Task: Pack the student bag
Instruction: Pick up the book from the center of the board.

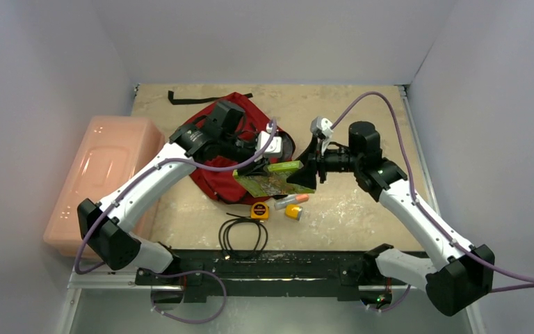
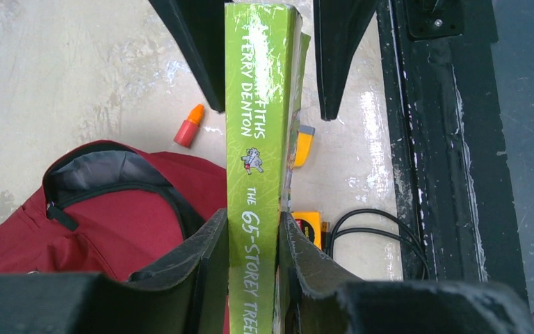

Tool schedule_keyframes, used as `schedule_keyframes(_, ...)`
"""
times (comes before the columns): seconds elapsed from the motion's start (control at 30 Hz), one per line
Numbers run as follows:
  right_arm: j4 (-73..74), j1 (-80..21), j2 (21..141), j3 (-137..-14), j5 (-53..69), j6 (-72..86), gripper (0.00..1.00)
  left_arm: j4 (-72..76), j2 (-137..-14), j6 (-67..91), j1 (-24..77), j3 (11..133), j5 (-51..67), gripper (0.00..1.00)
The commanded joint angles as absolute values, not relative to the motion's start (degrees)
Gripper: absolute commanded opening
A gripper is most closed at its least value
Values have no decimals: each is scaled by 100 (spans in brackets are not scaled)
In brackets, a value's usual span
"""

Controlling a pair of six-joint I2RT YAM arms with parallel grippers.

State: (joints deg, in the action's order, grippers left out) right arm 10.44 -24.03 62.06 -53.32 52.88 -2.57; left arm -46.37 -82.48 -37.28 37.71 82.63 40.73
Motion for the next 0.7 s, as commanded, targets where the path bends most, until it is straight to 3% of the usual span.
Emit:
schedule_keyframes(0.0, 1487, -2667, 6310, -5379, 4973, -176, 50, -4673, -7946, -3954, 3831, 8598, 4207, 0)
schedule_keyframes(0.1, 1587, -2733, 6325, -5376, 4805, -75, 30, -4722, -7960, -3777, 3854, 8743, 4260, 0)
schedule_keyframes(0.17, 1578, -2734, 6288, -5389, 4512, 273, 2, -4545, -8034, -3189, 3826, 8895, 3940, 0)
schedule_keyframes(0.2, 1623, -2735, 6278, -5439, 4295, 438, 0, -4406, -8086, -2568, 3794, 9006, 3694, 0)
schedule_keyframes(0.23, 1677, -2734, 6268, -5531, 3995, 703, 0, -4298, -8135, -2169, 3711, 9114, 3549, 9)
schedule_keyframes(0.27, 1823, -2719, 6247, -5681, 3539, 883, 0, -4189, -8139, -1773, 3615, 9182, 3391, 27)
schedule_keyframes(0.3, 1958, -2711, 6222, -5819, 3216, 1042, 0, -3969, -8085, -1338, 3553, 9165, 2823, 38)
schedule_keyframes(0.43, 2529, -2712, 5834, -6360, 561, 2040, 0, -3019, -7469, 393, 3517, 8495, -687, 68)
schedule_keyframes(0.53, 2255, -2715, 5122, -6255, -1312, 2922, 0, -2842, -7064, 1102, 3524, 7809, -1976, 69)
schedule_keyframes(0.67, 1991, -2716, 4538, -6070, -3912, 3046, 0, -2296, -6828, 1189, 3657, 6842, -1269, 70)
